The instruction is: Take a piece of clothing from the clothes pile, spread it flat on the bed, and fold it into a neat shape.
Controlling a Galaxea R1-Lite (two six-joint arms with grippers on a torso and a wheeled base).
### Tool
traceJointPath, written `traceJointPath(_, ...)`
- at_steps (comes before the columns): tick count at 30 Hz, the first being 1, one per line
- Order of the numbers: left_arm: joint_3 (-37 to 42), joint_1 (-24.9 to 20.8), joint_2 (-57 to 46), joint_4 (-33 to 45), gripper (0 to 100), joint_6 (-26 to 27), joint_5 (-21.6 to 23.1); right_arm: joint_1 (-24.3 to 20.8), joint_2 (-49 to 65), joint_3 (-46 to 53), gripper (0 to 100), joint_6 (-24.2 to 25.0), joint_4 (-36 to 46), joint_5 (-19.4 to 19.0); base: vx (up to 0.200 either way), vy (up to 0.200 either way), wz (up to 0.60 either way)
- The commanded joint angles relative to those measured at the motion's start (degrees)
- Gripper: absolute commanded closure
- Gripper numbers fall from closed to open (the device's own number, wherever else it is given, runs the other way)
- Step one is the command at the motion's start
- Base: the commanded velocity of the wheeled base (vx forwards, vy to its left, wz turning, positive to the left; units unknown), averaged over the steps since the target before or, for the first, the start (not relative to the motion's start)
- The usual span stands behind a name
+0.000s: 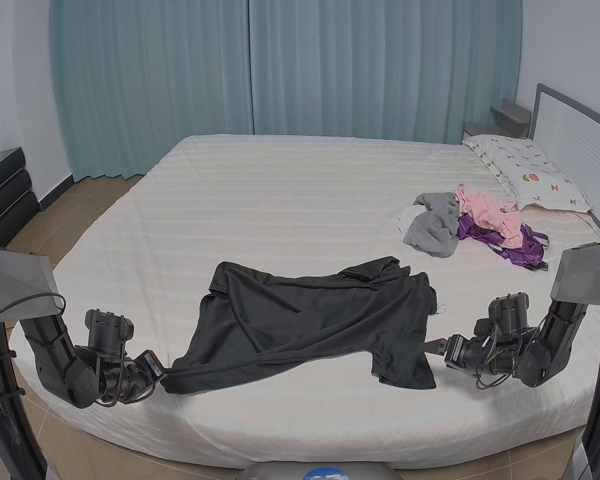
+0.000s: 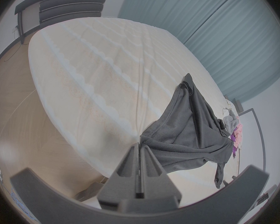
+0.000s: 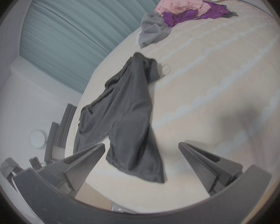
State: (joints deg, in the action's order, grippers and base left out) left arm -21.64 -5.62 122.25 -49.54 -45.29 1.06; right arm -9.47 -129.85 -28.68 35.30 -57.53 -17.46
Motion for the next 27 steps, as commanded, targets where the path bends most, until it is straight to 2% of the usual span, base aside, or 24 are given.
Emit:
traceJointPath(1, 0.1, 0.1, -0.3, 0.0, 100, 0.0, 0.0, -2.3, -0.8, 3.6, 0, -0.6, -1.4, -0.4, 0.000, 0.000, 0.00)
traceJointPath(22, 0.0, 0.5, -1.0, 0.3, 100, 0.6, -2.5, -5.0, -2.5, 3.5, 0, -0.5, -1.9, 0.4, 0.000, 0.000, 0.00)
traceJointPath(23, 0.1, 0.5, -1.0, 0.3, 100, 0.6, -2.5, -5.1, -2.5, 3.5, 100, -0.5, -1.9, 0.8, 0.000, 0.000, 0.00)
traceJointPath(27, 0.1, 0.5, -1.0, 0.4, 100, 0.6, -2.5, -5.0, -2.2, 4.1, 100, -0.7, -1.8, 2.6, 0.000, 0.000, 0.00)
